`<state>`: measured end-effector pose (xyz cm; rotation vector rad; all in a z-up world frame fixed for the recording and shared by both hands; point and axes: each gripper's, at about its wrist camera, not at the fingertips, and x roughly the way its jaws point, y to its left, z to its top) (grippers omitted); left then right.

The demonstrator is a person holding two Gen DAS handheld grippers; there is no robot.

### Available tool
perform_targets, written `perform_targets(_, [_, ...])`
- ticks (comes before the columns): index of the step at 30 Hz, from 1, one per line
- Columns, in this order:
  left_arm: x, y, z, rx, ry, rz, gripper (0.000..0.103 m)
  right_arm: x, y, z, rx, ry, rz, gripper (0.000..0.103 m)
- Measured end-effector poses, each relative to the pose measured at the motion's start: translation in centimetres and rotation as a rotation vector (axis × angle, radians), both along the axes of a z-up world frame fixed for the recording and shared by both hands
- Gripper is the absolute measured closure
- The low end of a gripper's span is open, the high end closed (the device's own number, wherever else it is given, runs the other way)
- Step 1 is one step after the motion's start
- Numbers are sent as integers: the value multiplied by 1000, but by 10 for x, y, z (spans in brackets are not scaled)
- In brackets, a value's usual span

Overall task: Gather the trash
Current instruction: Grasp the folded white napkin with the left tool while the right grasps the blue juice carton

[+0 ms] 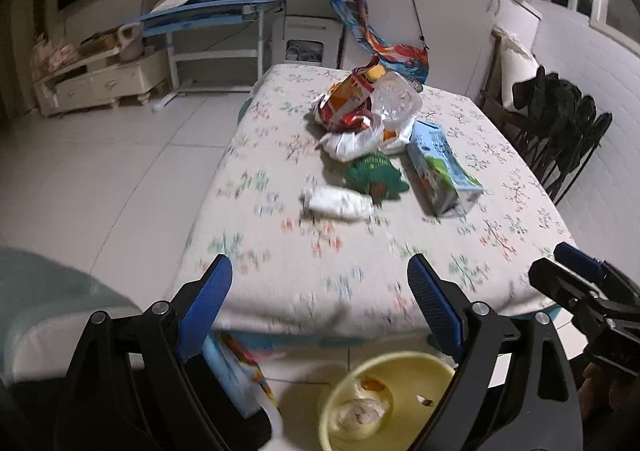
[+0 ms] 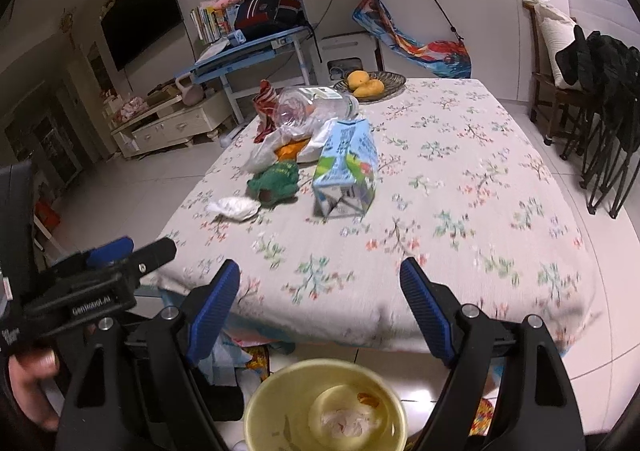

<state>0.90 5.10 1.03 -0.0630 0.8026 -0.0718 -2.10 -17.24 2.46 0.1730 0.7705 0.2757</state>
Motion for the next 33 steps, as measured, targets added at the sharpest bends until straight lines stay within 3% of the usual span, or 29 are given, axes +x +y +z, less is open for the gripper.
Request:
perform_targets(12, [84,-2,-16,54,56,-10,17,62,9,-7,-1,25,22,21])
perform_targets(25, [110,-28,-38,79,75,-107,17,101,17,-23,-45,46,-3,20])
perform_targets(33, [116,-31,-46,42,121,-155,50,108,13,-27,-43,65,-21,21])
